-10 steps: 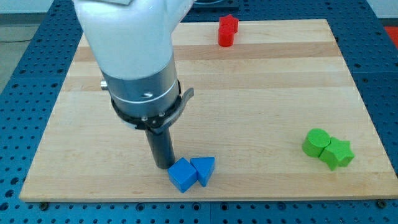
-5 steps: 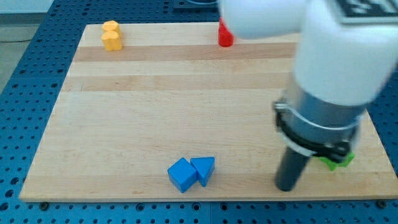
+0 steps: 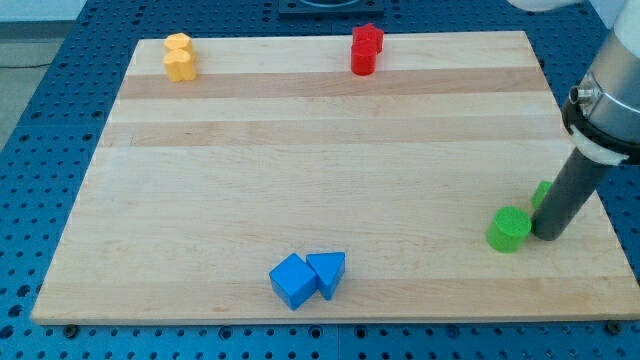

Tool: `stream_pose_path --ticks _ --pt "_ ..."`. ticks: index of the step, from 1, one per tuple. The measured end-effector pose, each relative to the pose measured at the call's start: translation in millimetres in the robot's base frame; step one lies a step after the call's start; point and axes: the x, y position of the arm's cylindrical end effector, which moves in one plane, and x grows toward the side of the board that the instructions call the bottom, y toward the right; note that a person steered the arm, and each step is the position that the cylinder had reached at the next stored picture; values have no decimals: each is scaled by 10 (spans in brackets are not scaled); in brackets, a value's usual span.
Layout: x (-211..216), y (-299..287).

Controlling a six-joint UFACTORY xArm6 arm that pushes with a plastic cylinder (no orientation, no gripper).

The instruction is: Push the green star towards the right center of the board

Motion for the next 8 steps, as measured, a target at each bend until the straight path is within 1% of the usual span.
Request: stream_pose_path --ticks 1,2,3,4,5,6,7,8 --pt "152 185" --pt "133 349" --pt "-179 365" --pt "-411 300" --pt "-449 299" --pt "-209 165" --pt "-180 -5" --pt "-412 72"
